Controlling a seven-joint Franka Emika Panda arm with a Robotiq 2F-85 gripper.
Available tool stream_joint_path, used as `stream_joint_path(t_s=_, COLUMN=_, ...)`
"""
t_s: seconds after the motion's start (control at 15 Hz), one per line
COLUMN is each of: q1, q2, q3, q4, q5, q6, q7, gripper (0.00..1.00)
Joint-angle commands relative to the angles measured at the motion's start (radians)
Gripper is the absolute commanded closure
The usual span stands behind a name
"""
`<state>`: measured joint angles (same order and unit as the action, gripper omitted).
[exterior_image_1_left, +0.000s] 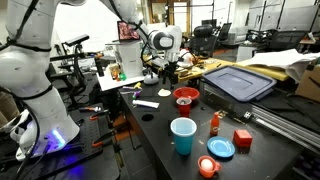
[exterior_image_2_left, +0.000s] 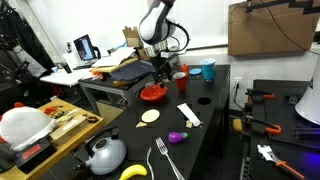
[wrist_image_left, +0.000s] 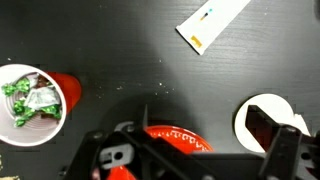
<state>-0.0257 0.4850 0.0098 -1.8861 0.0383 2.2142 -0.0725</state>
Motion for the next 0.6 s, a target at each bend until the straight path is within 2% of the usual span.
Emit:
stream_joint_path(t_s=0.0, q1=-0.017, q2=-0.023, q3=-0.023, q4=-0.023, q5=-0.024, q6=-0.022, q7=-0.014, gripper=0.0)
stream_joint_path(t_s=0.53, q1=-0.048, q2=-0.035, q3=-0.063, q4=-0.034, q5=-0.049, q6=-0.017, q7=0.002, gripper=0.0)
